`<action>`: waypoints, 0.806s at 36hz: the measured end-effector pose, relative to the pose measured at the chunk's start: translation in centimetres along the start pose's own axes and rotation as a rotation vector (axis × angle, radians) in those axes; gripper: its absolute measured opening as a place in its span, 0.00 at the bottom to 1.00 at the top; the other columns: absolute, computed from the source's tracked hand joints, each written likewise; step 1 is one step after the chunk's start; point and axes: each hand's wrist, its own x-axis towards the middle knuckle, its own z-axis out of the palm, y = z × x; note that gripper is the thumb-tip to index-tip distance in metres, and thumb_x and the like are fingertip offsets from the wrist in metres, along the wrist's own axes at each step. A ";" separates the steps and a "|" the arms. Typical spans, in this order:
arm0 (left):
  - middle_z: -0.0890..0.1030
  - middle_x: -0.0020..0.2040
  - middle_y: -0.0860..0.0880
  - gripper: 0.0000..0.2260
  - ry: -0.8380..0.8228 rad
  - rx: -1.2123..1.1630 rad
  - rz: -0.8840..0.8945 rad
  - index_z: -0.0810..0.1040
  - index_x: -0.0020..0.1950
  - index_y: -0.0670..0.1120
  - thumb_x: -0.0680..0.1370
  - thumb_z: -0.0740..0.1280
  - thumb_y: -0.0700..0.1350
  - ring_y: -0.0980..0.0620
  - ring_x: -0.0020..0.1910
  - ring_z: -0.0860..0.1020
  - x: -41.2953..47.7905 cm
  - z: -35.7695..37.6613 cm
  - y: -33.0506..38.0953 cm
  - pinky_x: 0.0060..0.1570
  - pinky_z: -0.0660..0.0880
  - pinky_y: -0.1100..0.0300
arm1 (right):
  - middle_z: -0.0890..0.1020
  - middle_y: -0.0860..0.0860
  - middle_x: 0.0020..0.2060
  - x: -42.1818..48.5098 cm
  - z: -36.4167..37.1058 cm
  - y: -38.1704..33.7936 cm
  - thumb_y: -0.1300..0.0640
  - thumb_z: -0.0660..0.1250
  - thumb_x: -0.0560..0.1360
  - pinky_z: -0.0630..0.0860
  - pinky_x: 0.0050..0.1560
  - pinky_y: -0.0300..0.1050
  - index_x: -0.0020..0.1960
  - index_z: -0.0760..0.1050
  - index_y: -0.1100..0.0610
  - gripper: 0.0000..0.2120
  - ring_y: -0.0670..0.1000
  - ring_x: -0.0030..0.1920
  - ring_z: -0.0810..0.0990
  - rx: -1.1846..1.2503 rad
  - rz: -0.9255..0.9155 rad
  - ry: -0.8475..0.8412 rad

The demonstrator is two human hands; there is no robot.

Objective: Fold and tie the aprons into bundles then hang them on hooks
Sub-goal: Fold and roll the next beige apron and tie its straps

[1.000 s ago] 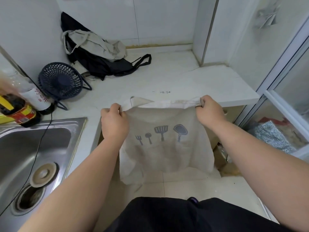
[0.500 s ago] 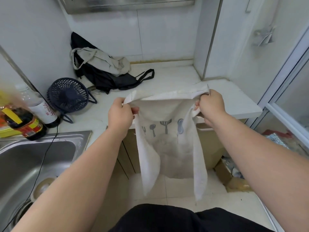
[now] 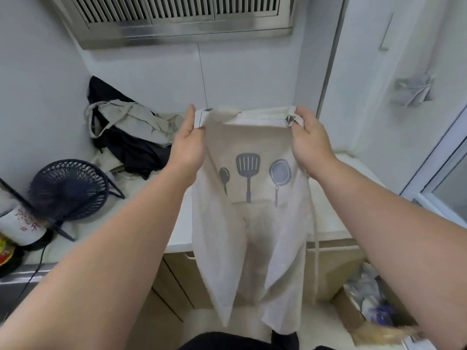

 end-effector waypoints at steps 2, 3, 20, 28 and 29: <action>0.62 0.75 0.59 0.23 0.003 -0.016 0.001 0.58 0.77 0.58 0.82 0.58 0.46 0.57 0.71 0.64 2.7 1.2 0.0 0.70 0.62 0.59 | 0.73 0.45 0.58 3.0 0.6 0.9 0.57 0.54 0.82 0.62 0.56 0.33 0.69 0.68 0.55 0.16 0.45 0.59 0.70 -0.009 -0.015 -0.008; 0.63 0.75 0.59 0.24 0.011 -0.021 0.005 0.58 0.77 0.58 0.82 0.58 0.45 0.58 0.70 0.65 4.1 1.9 0.1 0.68 0.63 0.61 | 0.74 0.49 0.62 4.7 0.9 1.3 0.56 0.54 0.82 0.62 0.59 0.34 0.70 0.66 0.56 0.17 0.48 0.63 0.70 -0.020 -0.019 -0.009; 0.68 0.70 0.61 0.28 0.155 0.050 0.022 0.60 0.76 0.59 0.79 0.54 0.37 0.58 0.62 0.73 26.4 7.0 0.7 0.65 0.70 0.62 | 0.72 0.57 0.66 27.2 7.9 3.5 0.59 0.54 0.82 0.60 0.57 0.36 0.69 0.64 0.63 0.17 0.55 0.67 0.68 -0.136 -0.121 -0.079; 0.68 0.72 0.57 0.29 0.068 0.051 -0.060 0.61 0.76 0.56 0.77 0.55 0.36 0.55 0.68 0.70 36.1 6.5 -4.2 0.69 0.67 0.56 | 0.62 0.53 0.74 34.2 13.7 8.1 0.54 0.53 0.83 0.53 0.65 0.33 0.76 0.56 0.60 0.23 0.50 0.74 0.59 -0.147 0.034 -0.119; 0.67 0.72 0.57 0.28 0.052 0.047 -0.070 0.61 0.76 0.55 0.78 0.56 0.36 0.56 0.68 0.69 36.7 6.4 -5.0 0.69 0.66 0.57 | 0.61 0.53 0.75 34.8 14.1 8.9 0.52 0.52 0.83 0.53 0.66 0.34 0.76 0.55 0.59 0.24 0.50 0.74 0.59 -0.139 0.067 -0.125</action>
